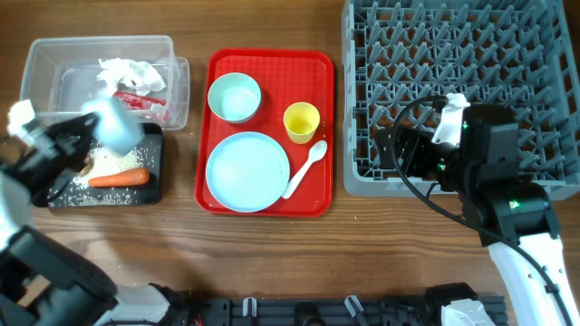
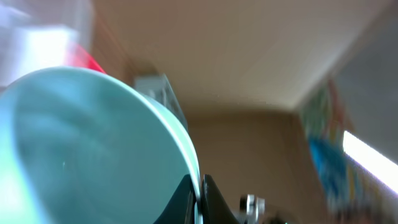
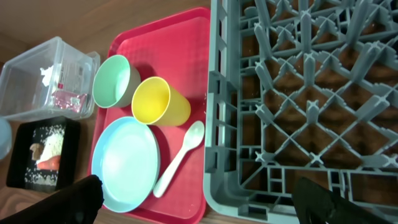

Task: Sort waste into correct bins and load items into the dishwasher rack
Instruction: 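Set the empty white bowl down on the blue plate with the left gripper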

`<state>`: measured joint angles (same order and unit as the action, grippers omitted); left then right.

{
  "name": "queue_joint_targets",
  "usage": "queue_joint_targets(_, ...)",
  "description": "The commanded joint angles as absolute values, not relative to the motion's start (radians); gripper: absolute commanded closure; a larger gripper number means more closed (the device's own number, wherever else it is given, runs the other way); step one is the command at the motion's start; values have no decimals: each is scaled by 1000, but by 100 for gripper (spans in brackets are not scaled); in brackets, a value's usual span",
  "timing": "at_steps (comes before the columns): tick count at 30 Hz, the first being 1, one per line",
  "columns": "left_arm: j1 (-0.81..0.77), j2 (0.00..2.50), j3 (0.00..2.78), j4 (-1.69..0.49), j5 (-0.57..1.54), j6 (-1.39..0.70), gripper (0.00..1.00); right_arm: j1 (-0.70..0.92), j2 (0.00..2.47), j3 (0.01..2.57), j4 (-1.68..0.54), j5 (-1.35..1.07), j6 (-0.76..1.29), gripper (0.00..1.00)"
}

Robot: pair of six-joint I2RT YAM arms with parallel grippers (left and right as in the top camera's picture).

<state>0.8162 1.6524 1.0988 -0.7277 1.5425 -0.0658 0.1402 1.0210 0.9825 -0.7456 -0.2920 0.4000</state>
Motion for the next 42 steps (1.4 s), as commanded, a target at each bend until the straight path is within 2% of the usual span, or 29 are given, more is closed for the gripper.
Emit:
queue_joint_targets(1, 521, 1538, 1209, -612, 1401, -193, 96, 136, 1040, 1001, -736, -309, 395, 0)
queue_joint_targets(4, 204, 1521, 1284, -360, 984, -406, 96, 136, 1042, 1001, -747, -308, 393, 0)
queue_joint_targets(6, 12, 1521, 1287, -263, 644, -408, 96, 136, 1042, 1001, -751, -308, 392, 0)
queue_joint_targets(7, -80, 1525, 1287, -254, 430, -399, 96, 136, 1042, 1001, -752, -308, 392, 0)
queue_joint_targets(8, -247, 1541, 1287, -242, 97, -336, 96, 136, 1042, 1001, -753, -308, 391, 0)
queue_joint_targets(10, -379, 1571, 1287, -232, -107, -207, 96, 136, 1042, 1001, -752, -308, 384, 0)
queue_joint_targets(12, -480, 1613, 1287, -267, -355, -200, 96, 136, 1042, 1001, -757, -308, 369, 0)
queue_joint_targets(13, -504, 1629, 1287, -288, -400, -200, 96, 136, 1042, 1000, -761, -308, 366, 1)
queue_joint_targets(16, -514, 1662, 1287, -365, -402, -232, 96, 136, 1042, 1000, -761, -308, 366, 0)
queue_joint_targets(19, -515, 1660, 1287, -593, -397, -424, 96, 136, 1042, 1000, -765, -308, 366, 0)
queue_joint_targets(22, -522, 1669, 1285, -840, -173, -518, 96, 136, 1042, 1000, -764, -296, 367, 0)
queue_joint_targets(23, -533, 1676, 1267, -850, -76, -517, 96, 136, 1042, 1000, -763, -281, 367, 0)
queue_joint_targets(27, -600, 1697, 1167, -791, -60, -518, 96, 136, 1042, 1000, -768, -270, 368, 1)
queue_joint_targets(30, -614, 1702, 1137, -778, -72, -518, 86, 136, 1042, 1000, -771, -270, 368, 0)
queue_joint_targets(32, -612, 1702, 1137, -778, -83, -518, 82, 136, 1042, 1000, -771, -270, 367, 0)
queue_joint_targets(33, -612, 1702, 1137, -786, -83, -518, 77, 136, 1042, 1000, -771, -271, 369, 0)
queue_joint_targets(34, -612, 1702, 1137, -796, -95, -518, 56, 136, 1042, 1000, -759, -279, 369, 0)
queue_joint_targets(36, -606, 1697, 1145, -801, -102, -517, 30, 136, 1042, 1000, -715, -290, 421, 0)
queue_joint_targets(38, -595, 1674, 1193, -857, -101, -517, 22, 137, 1042, 1002, -667, -341, 423, 1)
queue_joint_targets(40, -575, 1638, 1261, -922, -101, -518, 13, 152, 1045, 1024, -657, -348, 445, 9)
queue_joint_targets(42, -538, 1572, 1324, -933, -101, -517, 1, 209, 1081, 1114, -684, -313, 437, 7)
